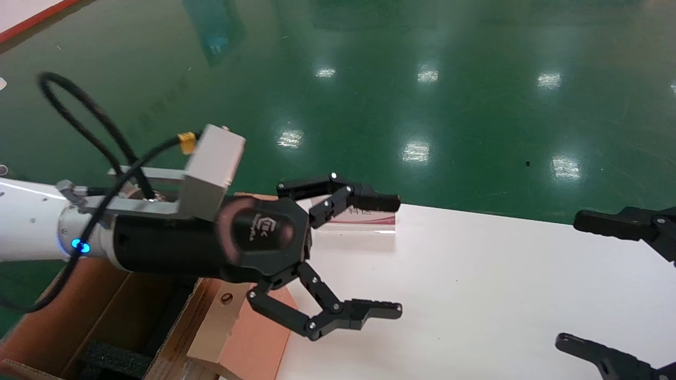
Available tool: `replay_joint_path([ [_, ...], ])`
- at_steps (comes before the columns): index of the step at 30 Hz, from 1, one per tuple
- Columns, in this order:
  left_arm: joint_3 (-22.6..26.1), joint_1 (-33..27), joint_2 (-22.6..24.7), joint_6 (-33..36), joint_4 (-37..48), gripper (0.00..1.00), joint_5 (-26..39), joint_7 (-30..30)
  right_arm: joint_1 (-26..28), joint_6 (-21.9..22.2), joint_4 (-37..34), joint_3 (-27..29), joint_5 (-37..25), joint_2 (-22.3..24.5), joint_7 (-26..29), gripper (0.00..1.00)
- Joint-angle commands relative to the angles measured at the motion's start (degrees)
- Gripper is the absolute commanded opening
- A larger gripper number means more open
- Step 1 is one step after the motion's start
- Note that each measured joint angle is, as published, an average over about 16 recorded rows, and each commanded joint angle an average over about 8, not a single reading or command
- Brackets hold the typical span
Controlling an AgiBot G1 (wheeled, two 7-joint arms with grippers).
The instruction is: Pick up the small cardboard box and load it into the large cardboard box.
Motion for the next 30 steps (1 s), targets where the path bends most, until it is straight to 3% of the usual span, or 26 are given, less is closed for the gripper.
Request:
replay_joint_path([
  [1,0.4,-0.2,-0.3,-0.4,-0.3,1.0,0.9,-0.6,0.0,0.0,0.0,0.0,0.0,0.0,0.0,1.0],
  [8,5.7,-8.4,-1.9,-0.3,-2.5,1.0,14.6,-9.1,0.0,0.0,0.0,0.0,0.0,0.0,0.0,1.0],
  [15,16.4,-22.6,1.5,5.3,-2.8,1.0,29.4,-22.2,0.0,0.0,0.0,-0.1,0.0,0.0,0.0,1.0],
  [30,43.0,-42.9,4.5,6.5,-2.8,1.0,33.2,-45.1,0.0,0.0,0.0,-0.1,0.1,0.0,-0.1,1.0],
])
